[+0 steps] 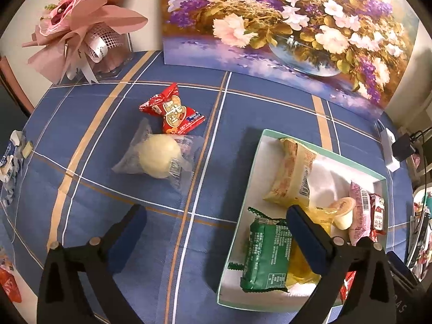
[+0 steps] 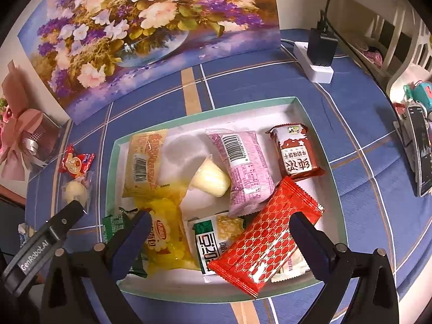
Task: Organize snacks
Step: 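Open the left tool over the tray while right tool releases the red pack, then move left tool to the wrapped round bun and close on it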
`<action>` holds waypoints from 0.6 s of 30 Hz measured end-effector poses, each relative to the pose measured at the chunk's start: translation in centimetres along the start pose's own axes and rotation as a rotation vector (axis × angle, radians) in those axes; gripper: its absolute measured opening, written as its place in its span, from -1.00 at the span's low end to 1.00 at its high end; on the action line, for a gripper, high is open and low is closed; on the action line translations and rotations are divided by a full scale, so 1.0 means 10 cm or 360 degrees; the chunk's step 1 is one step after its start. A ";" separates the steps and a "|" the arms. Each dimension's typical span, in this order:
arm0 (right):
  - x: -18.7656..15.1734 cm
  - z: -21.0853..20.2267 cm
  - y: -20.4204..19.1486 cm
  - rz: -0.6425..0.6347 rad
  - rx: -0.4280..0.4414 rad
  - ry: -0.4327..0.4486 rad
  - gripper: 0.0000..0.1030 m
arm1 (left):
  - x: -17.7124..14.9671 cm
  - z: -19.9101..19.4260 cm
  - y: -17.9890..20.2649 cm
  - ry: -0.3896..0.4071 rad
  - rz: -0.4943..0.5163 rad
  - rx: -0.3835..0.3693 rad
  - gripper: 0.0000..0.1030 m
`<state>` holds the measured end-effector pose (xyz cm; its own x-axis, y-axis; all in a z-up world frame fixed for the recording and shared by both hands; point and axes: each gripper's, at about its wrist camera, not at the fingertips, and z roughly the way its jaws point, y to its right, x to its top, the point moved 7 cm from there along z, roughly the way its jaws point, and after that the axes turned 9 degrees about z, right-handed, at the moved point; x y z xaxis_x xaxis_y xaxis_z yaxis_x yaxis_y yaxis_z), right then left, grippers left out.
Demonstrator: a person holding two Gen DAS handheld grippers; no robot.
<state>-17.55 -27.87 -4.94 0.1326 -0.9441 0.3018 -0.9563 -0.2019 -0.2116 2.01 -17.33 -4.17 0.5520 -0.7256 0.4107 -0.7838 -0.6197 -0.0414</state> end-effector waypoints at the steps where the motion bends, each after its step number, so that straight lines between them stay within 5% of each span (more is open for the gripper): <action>1: 0.00 0.00 -0.01 -0.0009 -0.0003 0.0002 1.00 | 0.00 -0.01 -0.03 0.0003 -0.0010 0.0000 0.99; 18: -0.14 -0.09 -0.61 -0.0210 0.0170 0.0057 1.00 | 0.08 -0.07 -0.81 0.0030 -0.0210 0.0158 0.99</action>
<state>-12.10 -25.09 -3.24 0.2442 -0.8980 0.3660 -0.8976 -0.3522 -0.2651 8.57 -12.69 -2.88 0.6421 -0.6308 0.4356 -0.6723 -0.7364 -0.0753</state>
